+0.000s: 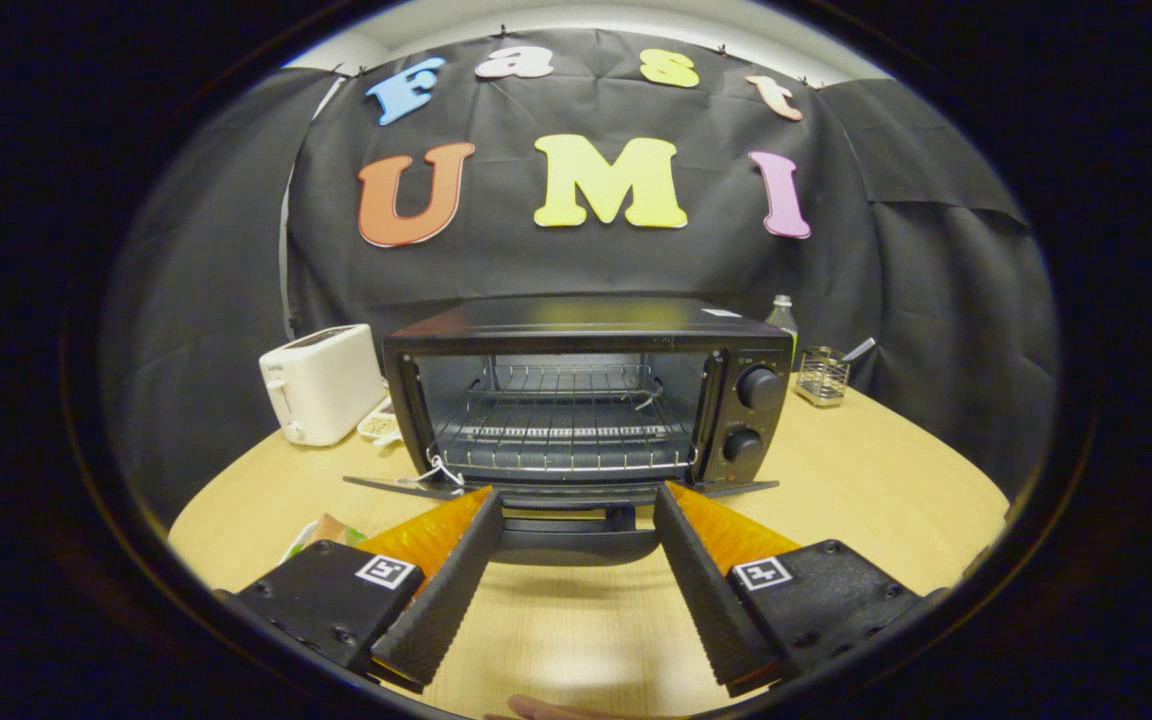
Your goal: Open the toaster oven, put the food inside, and close the toaster oven door.
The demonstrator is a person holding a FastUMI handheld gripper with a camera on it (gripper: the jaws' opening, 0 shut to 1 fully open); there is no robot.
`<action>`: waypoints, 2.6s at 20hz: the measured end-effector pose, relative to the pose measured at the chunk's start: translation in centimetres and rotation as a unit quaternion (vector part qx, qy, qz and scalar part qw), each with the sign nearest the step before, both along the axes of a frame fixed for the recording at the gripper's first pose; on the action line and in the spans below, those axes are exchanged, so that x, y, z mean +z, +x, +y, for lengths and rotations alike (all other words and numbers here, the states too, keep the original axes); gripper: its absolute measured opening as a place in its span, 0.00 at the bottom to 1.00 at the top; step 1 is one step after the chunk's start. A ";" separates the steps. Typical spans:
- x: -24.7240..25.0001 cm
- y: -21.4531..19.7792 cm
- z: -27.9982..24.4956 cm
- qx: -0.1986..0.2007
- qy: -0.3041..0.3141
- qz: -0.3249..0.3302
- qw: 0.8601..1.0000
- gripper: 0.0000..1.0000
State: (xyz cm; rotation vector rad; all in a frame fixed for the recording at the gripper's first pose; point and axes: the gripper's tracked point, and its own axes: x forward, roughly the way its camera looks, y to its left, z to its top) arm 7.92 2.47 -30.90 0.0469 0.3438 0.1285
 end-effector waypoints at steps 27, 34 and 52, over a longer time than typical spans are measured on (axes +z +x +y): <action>-4.3 -3.6 0.4 0.090 0.133 0.174 0.971 0.95; 0.2 -6.1 7.0 0.251 0.288 0.325 0.865 0.93; -2.0 -8.4 15.0 0.252 0.264 0.429 0.826 0.41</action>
